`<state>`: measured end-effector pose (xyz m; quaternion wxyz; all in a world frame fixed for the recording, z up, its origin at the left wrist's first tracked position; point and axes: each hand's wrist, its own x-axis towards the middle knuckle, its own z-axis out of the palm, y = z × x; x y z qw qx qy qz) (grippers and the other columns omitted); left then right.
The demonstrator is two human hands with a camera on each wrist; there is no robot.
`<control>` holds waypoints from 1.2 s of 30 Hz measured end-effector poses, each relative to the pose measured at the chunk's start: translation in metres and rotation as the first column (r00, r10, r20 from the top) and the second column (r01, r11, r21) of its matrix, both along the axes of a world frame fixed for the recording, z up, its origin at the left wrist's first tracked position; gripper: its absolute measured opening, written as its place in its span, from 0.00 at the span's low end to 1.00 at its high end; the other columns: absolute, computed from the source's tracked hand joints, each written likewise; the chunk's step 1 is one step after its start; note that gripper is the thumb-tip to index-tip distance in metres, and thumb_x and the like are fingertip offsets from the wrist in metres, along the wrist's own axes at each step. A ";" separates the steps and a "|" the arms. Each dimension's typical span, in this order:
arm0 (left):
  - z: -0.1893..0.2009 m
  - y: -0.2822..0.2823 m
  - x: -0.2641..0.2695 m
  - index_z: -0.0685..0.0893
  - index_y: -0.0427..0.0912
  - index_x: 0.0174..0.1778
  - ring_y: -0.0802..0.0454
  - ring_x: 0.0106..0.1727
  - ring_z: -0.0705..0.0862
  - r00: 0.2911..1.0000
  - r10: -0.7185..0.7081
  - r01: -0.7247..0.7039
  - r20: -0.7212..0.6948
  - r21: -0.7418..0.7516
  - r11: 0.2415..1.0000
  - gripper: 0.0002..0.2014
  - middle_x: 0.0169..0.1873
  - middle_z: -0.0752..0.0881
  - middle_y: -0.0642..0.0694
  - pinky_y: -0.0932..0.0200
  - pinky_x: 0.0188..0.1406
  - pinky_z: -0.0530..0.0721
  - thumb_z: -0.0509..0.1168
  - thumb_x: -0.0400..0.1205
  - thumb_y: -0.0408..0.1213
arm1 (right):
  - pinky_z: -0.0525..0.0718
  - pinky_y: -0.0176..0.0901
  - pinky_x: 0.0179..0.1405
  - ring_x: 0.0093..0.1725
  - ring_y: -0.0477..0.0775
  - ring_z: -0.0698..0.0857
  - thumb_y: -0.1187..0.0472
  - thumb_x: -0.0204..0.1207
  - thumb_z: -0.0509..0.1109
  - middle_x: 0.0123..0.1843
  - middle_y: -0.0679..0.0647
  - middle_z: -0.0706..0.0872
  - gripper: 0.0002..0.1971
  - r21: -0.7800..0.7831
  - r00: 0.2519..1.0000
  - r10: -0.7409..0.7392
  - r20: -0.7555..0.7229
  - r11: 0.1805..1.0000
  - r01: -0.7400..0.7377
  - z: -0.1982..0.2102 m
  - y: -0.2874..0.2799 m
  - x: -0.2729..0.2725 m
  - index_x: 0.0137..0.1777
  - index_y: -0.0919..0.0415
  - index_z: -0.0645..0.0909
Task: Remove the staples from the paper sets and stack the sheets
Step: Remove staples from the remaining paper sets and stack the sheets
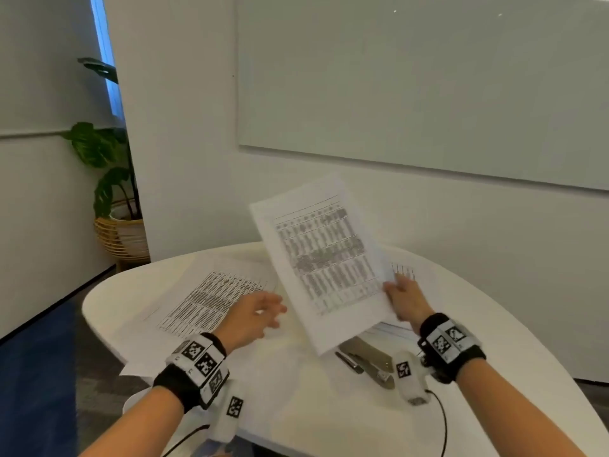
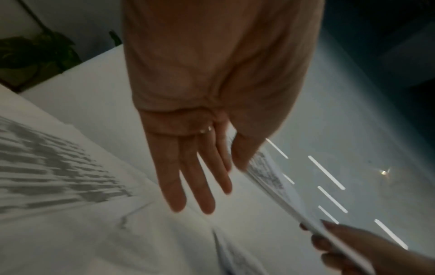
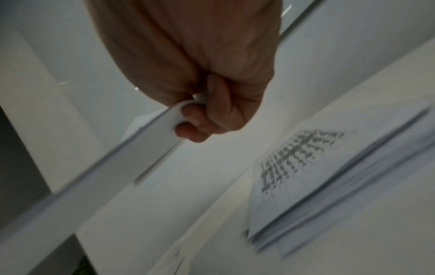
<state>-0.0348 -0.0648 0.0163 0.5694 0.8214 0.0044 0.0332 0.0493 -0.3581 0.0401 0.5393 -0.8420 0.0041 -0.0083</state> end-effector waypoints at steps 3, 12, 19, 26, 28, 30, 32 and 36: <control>-0.022 0.030 -0.010 0.82 0.56 0.48 0.67 0.49 0.84 0.994 -0.105 0.110 -0.033 0.318 0.942 0.09 0.51 0.85 0.57 0.61 0.58 0.82 0.66 0.83 0.34 | 0.67 0.36 0.16 0.26 0.53 0.71 0.67 0.83 0.54 0.33 0.56 0.75 0.08 -0.046 0.984 -0.173 0.031 0.984 0.175 -0.001 -0.027 0.033 0.54 0.64 0.74; -0.065 0.070 -0.024 0.76 0.56 0.60 0.55 0.73 0.70 0.968 -0.064 0.200 -0.243 0.594 0.779 0.11 0.71 0.70 0.49 0.69 0.70 0.61 0.65 0.82 0.45 | 0.75 0.36 0.13 0.27 0.54 0.75 0.76 0.80 0.56 0.35 0.61 0.76 0.08 -0.222 0.925 -0.312 -0.219 0.939 0.264 -0.052 -0.078 0.075 0.55 0.68 0.69; -0.067 0.072 -0.022 0.74 0.59 0.56 0.56 0.72 0.70 0.964 -0.068 0.213 -0.257 0.595 0.775 0.11 0.71 0.69 0.50 0.67 0.72 0.62 0.66 0.81 0.45 | 0.76 0.45 0.29 0.20 0.58 0.80 0.78 0.77 0.59 0.22 0.65 0.80 0.11 -0.407 0.874 -0.364 -0.321 0.886 0.220 -0.071 -0.097 0.083 0.32 0.73 0.70; -0.059 0.081 -0.009 0.77 0.55 0.61 0.55 0.66 0.77 0.975 0.031 0.110 -0.220 0.599 0.793 0.17 0.68 0.76 0.50 0.68 0.64 0.73 0.71 0.77 0.46 | 0.76 0.53 0.60 0.61 0.68 0.78 0.63 0.78 0.68 0.63 0.69 0.78 0.23 -0.527 0.942 -0.335 -0.002 0.801 0.284 -0.039 -0.077 0.042 0.70 0.70 0.69; -0.060 0.086 -0.004 0.71 0.50 0.73 0.51 0.74 0.70 0.966 0.125 0.066 -0.226 0.682 0.729 0.32 0.76 0.66 0.47 0.59 0.72 0.71 0.71 0.74 0.51 | 0.76 0.45 0.48 0.50 0.61 0.83 0.62 0.78 0.68 0.49 0.61 0.86 0.19 -0.447 0.985 -0.170 0.026 0.880 0.163 -0.032 -0.058 0.021 0.67 0.66 0.73; -0.060 0.087 -0.001 0.61 0.45 0.79 0.47 0.79 0.62 0.938 0.194 0.078 -0.286 0.722 0.687 0.43 0.80 0.58 0.43 0.53 0.76 0.67 0.71 0.71 0.56 | 0.77 0.39 0.40 0.44 0.52 0.87 0.60 0.79 0.69 0.43 0.53 0.89 0.14 -0.405 0.999 0.020 -0.025 0.914 -0.029 -0.030 -0.036 -0.006 0.63 0.59 0.74; -0.057 0.084 0.001 0.58 0.42 0.80 0.44 0.80 0.59 0.910 0.212 0.133 -0.357 0.735 0.664 0.50 0.80 0.58 0.41 0.51 0.77 0.66 0.72 0.67 0.61 | 0.81 0.37 0.44 0.44 0.45 0.87 0.59 0.79 0.68 0.43 0.47 0.89 0.12 -0.393 0.984 0.168 -0.052 0.903 -0.175 -0.029 -0.013 -0.029 0.61 0.53 0.73; -0.050 0.068 -0.011 0.52 0.43 0.83 0.41 0.82 0.56 0.899 0.203 0.233 -0.389 0.815 0.531 0.63 0.83 0.51 0.40 0.47 0.79 0.63 0.66 0.58 0.75 | 0.77 0.25 0.47 0.41 0.31 0.83 0.50 0.77 0.69 0.41 0.41 0.88 0.13 -0.439 0.940 0.341 -0.023 0.841 -0.316 -0.041 0.025 -0.070 0.60 0.45 0.73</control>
